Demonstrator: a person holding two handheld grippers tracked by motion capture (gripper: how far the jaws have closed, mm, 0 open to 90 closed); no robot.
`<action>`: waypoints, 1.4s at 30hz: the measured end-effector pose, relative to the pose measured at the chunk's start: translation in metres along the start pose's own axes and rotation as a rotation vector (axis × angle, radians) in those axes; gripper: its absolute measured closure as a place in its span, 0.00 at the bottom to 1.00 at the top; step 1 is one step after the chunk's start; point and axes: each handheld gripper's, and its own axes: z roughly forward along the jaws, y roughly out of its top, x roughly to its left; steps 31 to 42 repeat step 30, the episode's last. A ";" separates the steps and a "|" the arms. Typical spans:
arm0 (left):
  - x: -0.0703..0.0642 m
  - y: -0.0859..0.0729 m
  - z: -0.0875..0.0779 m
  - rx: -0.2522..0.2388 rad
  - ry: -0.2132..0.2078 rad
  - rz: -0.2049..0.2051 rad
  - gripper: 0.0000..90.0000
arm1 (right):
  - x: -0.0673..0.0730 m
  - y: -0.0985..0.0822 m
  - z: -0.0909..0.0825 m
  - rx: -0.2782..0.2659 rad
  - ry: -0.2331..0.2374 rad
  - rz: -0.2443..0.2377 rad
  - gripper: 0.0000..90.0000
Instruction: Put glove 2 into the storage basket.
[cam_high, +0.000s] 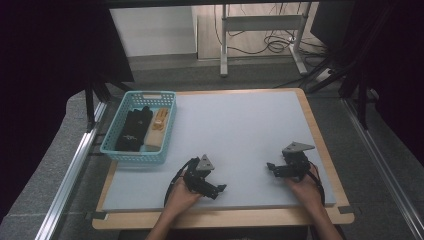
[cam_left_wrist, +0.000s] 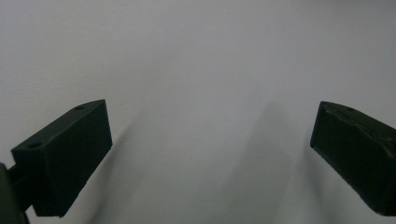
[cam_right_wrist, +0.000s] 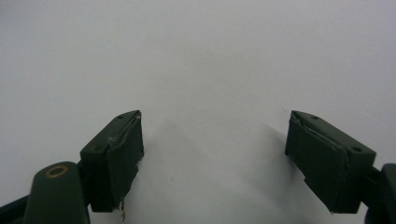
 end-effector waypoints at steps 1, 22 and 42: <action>-0.001 0.000 0.000 0.003 0.004 0.004 0.00 | 0.000 0.000 0.000 0.000 0.000 0.000 0.21; -0.004 0.002 0.007 0.058 0.026 0.018 0.00 | 0.000 0.000 0.000 -0.002 0.000 0.000 0.21; -0.004 0.002 0.007 0.060 0.032 0.023 0.00 | 0.000 0.000 0.000 0.001 0.000 0.000 0.21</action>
